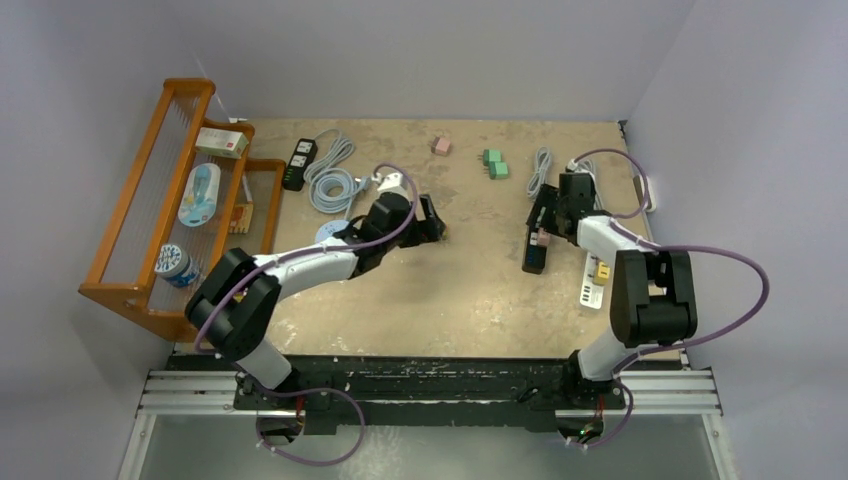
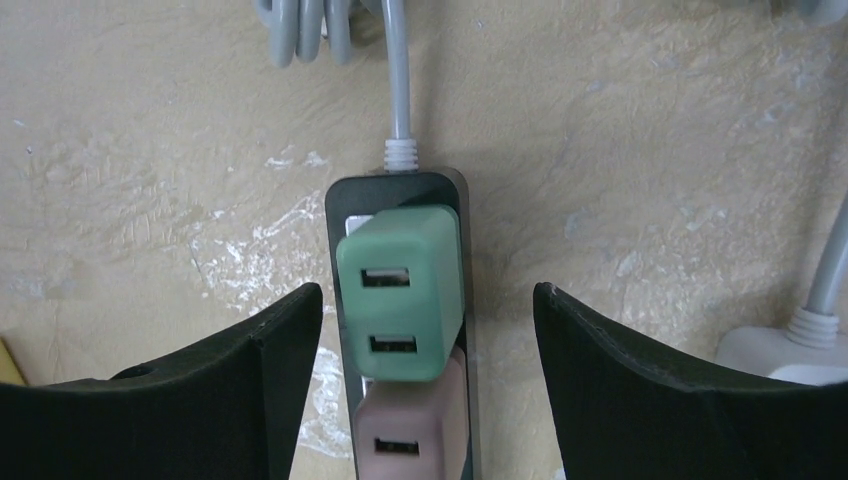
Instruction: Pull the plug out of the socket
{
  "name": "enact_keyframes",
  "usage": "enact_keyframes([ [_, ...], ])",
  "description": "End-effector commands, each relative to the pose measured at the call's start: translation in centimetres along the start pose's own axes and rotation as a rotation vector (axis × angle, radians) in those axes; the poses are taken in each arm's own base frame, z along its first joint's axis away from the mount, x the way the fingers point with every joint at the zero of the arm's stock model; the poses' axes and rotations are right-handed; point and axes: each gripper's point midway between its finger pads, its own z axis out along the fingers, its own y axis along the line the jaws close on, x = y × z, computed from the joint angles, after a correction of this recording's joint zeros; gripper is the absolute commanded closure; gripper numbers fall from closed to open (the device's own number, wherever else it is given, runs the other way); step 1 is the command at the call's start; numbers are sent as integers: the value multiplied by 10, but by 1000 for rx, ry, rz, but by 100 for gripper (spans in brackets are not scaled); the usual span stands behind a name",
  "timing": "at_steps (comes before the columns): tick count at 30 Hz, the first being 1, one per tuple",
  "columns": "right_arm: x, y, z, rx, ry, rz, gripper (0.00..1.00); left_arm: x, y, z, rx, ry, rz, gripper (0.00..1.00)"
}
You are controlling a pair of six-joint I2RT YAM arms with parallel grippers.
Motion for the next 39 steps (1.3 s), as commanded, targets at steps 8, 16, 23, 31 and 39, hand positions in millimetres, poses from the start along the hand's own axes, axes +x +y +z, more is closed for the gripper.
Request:
enact_keyframes([
  [8, -31, 22, 24, -47, -55, 17, 34, 68, -121, 17, 484, 137, 135, 12],
  [16, -36, 20, 21, -54, -63, 25, 100, 102, -142, 55, 510, 202, 151, 12],
  [23, -43, 28, 3, -105, -91, 31, 100, 112, -163, 66, 587, 216, 127, 10],
  [31, -52, 42, -11, -181, -104, 36, 100, 130, -181, 72, 612, 254, 136, 9],
  [39, -49, 53, -25, -249, -92, 39, 100, 142, -192, 88, 601, 248, 119, 9],
])
